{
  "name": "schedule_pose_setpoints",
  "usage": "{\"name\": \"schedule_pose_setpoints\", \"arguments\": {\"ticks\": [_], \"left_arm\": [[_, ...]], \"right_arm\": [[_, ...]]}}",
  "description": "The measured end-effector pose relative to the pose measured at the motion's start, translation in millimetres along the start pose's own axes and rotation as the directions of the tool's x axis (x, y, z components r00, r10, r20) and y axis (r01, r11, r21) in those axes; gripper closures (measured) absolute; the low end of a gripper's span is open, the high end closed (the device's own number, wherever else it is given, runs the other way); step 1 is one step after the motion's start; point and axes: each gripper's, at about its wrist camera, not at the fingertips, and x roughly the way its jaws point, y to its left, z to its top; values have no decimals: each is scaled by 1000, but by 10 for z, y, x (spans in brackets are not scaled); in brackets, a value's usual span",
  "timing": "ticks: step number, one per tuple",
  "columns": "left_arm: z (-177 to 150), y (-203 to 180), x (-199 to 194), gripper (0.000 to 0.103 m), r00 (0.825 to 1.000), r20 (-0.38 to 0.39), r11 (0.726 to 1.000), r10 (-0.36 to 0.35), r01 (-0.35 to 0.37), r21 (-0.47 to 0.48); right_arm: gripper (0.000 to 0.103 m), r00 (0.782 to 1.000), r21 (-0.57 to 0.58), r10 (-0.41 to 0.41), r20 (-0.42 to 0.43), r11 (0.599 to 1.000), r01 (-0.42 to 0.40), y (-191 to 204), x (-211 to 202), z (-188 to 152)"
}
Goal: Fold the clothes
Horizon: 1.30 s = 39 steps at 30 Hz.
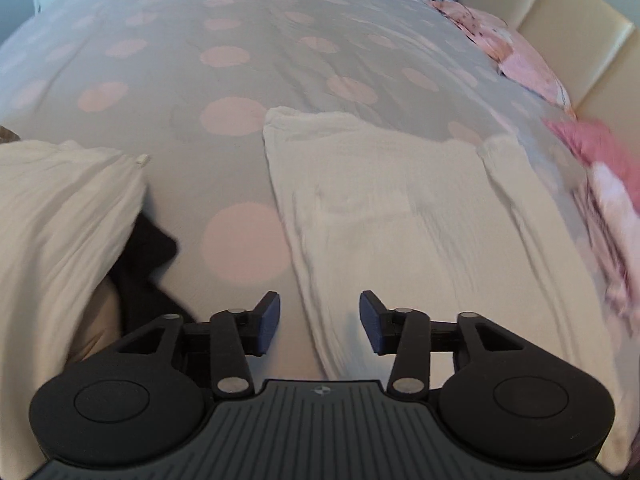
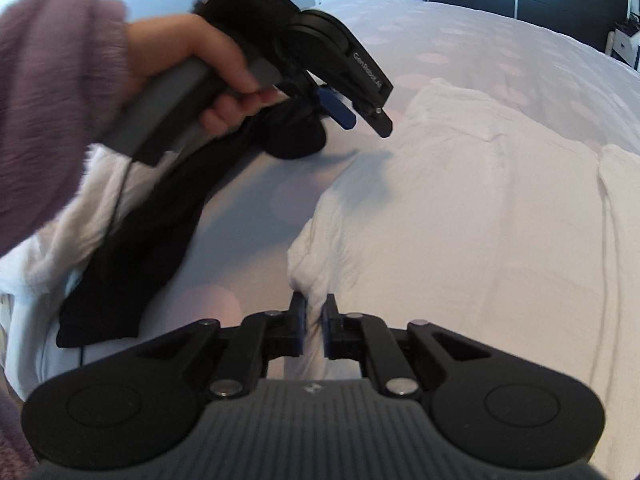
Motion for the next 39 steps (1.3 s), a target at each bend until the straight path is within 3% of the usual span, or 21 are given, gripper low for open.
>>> {"name": "schedule_pose_setpoints", "arguments": {"ticks": [4,9,10,11,14,22,25,29,35,39], "left_arm": [[254,161,367,61,999,-53,991,-12,4,-133],[375,249,536,62,999,6,973,-50,50,-226],[396,248,552,71,998,20,970,-57,60,-236],[407,210,560,87,998,25,973,-58,62,-224],[439,22,495,93,997,61,983,-35,46,-178],[710,-902,215,94,987,158,998,26,-34,46],[780,-1311,313,95,989,147,990,29,-49,136],[804,-1787,609,95,992,117,970,46,-72,233],[718,-2155,1174,93,997,37,954,64,-72,290],[753,-2186,1283,92,996,60,966,62,-75,249]], "right_arm": [[94,999,77,29,17,997,-30,-275,-228,-19],[94,997,139,71,42,987,-76,-508,-409,-60],[94,996,155,79,45,984,-85,-520,-419,-76],[94,995,173,87,51,980,-94,-494,-410,-85],[94,992,227,100,79,967,-116,-593,-476,-155],[94,980,408,114,163,896,-172,-947,-714,-402],[94,979,477,103,177,861,-177,-1083,-785,-504],[94,983,520,61,173,842,-144,-1243,-882,-628],[94,993,611,44,112,785,-104,-1556,-820,-902],[94,993,667,94,66,736,-114,-1699,-672,-1082]]}}
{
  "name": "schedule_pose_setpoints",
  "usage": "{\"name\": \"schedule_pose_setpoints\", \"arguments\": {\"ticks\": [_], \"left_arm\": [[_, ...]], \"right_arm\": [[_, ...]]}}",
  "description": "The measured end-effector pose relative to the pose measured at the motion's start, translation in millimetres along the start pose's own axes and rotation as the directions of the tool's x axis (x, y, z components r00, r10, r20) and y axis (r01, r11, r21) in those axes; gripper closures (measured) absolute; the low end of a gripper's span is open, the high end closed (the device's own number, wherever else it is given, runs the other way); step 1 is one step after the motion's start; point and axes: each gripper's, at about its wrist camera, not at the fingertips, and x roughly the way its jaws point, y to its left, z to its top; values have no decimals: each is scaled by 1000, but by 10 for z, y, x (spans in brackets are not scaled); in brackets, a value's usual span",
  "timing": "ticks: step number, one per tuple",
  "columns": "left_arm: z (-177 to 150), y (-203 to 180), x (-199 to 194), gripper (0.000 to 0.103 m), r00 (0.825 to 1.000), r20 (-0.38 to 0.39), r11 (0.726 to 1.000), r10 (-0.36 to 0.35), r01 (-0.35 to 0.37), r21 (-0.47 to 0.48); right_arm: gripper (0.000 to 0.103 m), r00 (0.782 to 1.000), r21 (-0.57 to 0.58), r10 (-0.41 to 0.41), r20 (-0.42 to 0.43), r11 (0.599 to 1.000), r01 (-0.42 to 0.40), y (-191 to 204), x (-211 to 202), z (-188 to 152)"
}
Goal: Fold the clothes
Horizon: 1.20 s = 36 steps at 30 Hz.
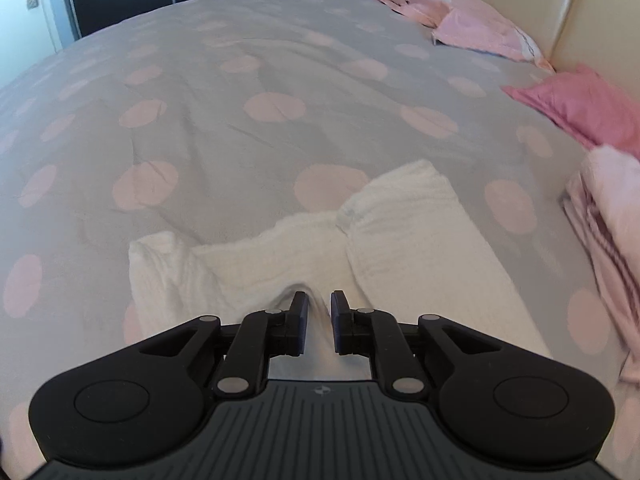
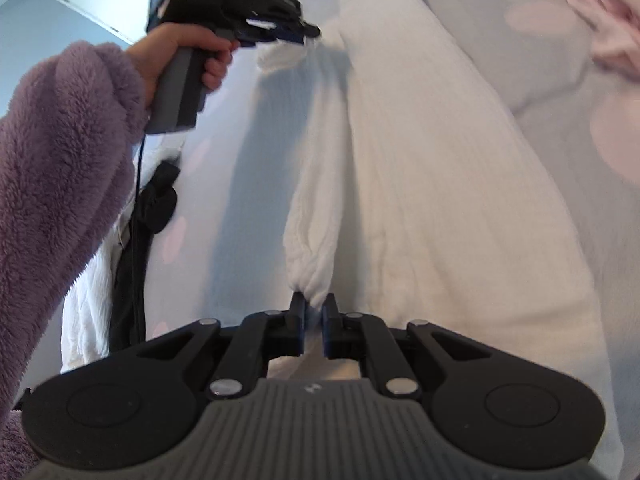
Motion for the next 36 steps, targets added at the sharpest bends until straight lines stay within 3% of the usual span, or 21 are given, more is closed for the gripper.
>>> {"name": "schedule_pose_setpoints", "arguments": {"ticks": [4,10,13,18,28,32,36], "left_arm": [[94,56,-123,82,999,46,1000,16,-15,-17],[90,359,-370,81,993,52,995,103,-102,-21],[9,492,-531,79,993,83,996,85,-83,-26],[-117,542,-474,79,996,2,995,94,-94,13],[18,341,-34,78,997,73,997,2,4,-81],[57,357,-147,65,990,139,994,1,14,-109],[10,460,-378,62,987,157,994,21,-4,-107]], "right_arm": [[94,1000,13,1,-29,1000,-1,-33,181,-16],[94,998,6,5,-57,1000,-5,-20,270,-20],[95,998,2,6,-60,1000,-6,7,327,-30],[95,998,8,7,-63,1000,-6,-8,292,-34],[94,995,-85,-39,-89,996,32,58,277,-16],[88,993,-162,-78,-91,985,62,169,254,-20],[73,991,-184,-84,-102,981,64,204,212,-41]]}}
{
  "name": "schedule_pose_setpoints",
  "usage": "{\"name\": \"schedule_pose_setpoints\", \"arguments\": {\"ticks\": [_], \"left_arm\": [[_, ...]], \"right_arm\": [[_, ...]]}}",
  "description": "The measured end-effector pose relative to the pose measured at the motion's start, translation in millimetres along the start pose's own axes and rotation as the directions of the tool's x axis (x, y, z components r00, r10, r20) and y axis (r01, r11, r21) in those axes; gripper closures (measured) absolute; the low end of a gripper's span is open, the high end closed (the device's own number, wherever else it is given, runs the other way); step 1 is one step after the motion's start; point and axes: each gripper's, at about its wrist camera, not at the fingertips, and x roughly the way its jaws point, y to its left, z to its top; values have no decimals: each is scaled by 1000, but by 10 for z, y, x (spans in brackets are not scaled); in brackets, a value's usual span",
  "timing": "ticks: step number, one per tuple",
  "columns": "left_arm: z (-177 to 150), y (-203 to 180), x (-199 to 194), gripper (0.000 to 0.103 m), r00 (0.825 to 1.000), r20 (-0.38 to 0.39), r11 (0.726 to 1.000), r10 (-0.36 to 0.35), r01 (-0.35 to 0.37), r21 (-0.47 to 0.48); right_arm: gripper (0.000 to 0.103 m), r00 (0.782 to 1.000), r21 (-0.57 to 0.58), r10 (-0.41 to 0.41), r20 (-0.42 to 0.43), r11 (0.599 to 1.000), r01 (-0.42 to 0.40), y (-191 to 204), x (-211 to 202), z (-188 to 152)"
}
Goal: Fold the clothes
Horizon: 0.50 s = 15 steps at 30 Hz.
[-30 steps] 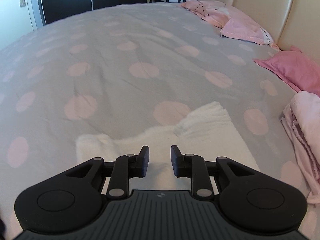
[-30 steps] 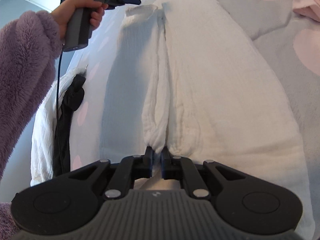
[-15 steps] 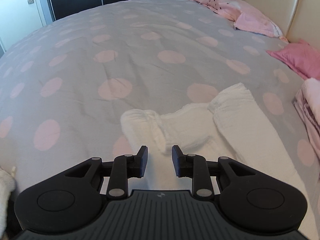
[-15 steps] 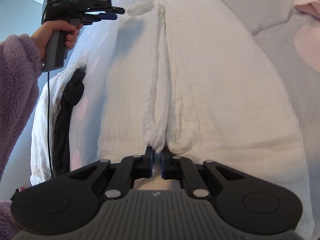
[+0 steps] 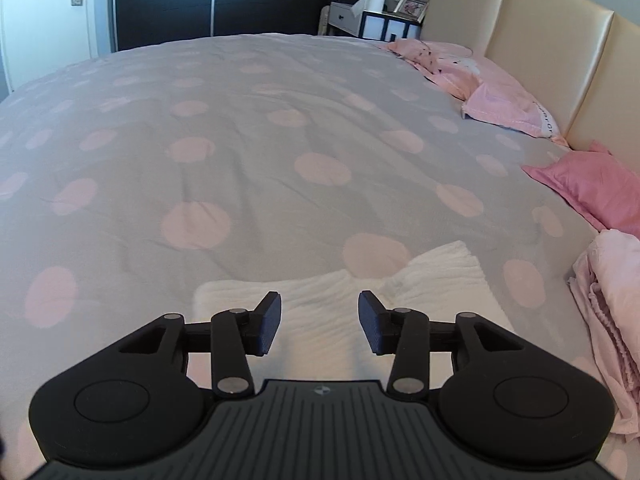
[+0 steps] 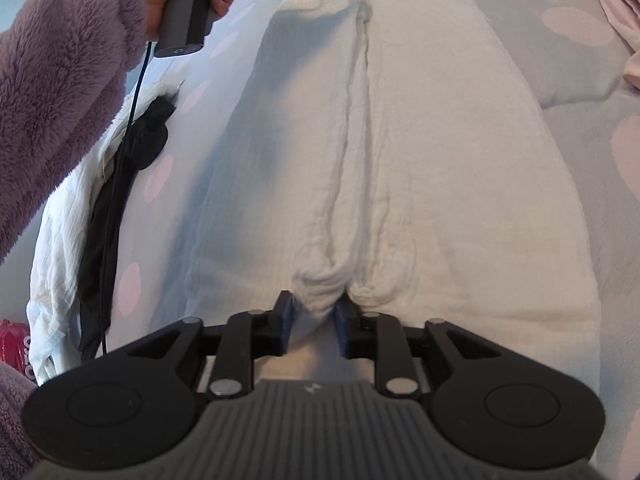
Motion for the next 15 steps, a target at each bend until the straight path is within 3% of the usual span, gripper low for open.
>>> {"name": "schedule_pose_setpoints", "arguments": {"ticks": [4,8,15], "left_arm": [[-130,61,-362,62,1000,-17,1000,-9,9,-4],[-508,-7,-834,61,998,-40,997,-52,54,48],[-1348,-435,-1669,61,995,-78,980,-58,72,188]], "right_arm": [[67,1000,-27,-29,-3,999,29,60,-120,-23],[66,999,-81,-40,21,996,42,104,-396,-88],[63,977,-194,-203,59,958,210,-76,-805,-308]]}}
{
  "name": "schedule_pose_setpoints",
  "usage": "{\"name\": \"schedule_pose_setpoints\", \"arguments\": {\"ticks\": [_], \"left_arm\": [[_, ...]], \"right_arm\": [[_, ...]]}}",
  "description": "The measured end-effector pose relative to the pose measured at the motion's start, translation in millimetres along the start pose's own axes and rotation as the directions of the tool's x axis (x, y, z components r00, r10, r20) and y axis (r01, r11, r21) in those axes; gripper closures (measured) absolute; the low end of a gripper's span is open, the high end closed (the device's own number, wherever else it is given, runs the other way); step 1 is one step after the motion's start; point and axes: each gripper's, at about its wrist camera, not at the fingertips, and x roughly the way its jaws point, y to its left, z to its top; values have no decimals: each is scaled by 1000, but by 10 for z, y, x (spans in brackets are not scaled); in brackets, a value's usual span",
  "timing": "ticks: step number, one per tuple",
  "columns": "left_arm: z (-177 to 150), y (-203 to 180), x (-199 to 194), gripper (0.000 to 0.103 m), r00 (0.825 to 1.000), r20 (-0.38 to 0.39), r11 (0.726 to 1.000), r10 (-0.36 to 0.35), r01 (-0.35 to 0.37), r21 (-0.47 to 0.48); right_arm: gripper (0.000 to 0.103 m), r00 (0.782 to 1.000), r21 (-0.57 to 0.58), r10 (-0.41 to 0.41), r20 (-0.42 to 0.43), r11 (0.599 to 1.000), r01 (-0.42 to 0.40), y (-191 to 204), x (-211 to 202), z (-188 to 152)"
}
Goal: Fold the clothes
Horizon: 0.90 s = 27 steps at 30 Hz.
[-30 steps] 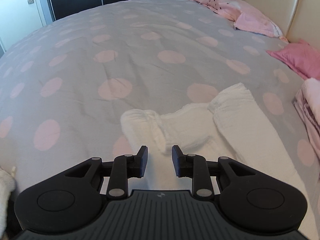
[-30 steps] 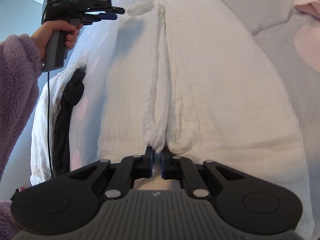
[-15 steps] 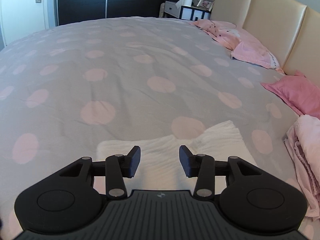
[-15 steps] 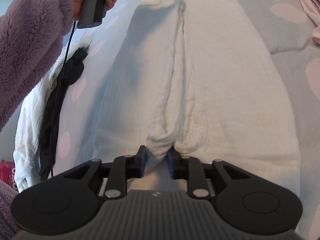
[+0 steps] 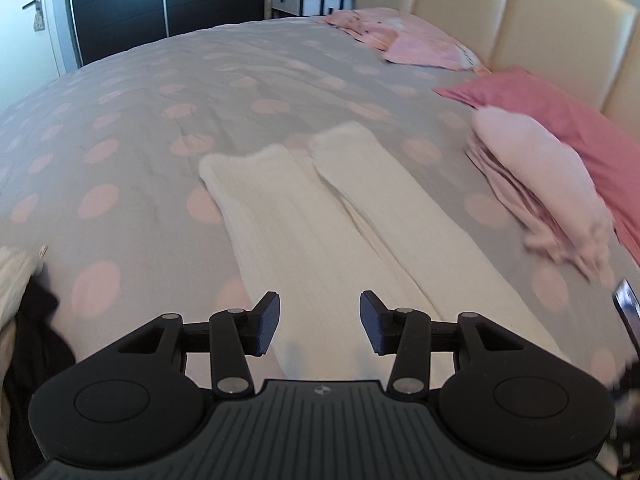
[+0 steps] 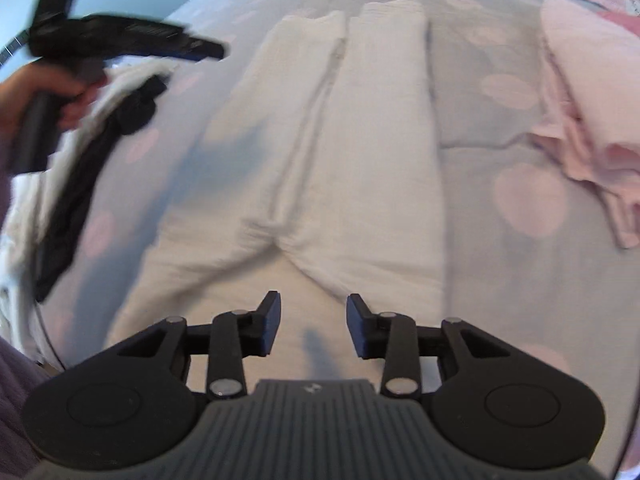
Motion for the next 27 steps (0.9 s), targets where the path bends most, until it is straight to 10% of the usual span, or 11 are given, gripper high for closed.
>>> {"name": "schedule_pose_setpoints", "arguments": {"ticks": [11,15,19,27], "left_arm": [[-1244,-1067,-390,54,994,-35,981,103,-95,168],[-1521,-1326,-294,56,984,-20,948,178,-166,270],[-1559,-1334,-199,92,972,-28,928,232,-212,305],[-1690,-1251,-180,97,957,-81,907,278,-234,349]], "right_arm": [[55,969,-295,-204,137,926,237,127,20,-307],[74,962,-342,-224,154,902,265,163,90,-418],[91,950,-370,-259,177,877,308,166,84,-486],[94,949,-366,-272,157,877,312,102,102,-508]]}}
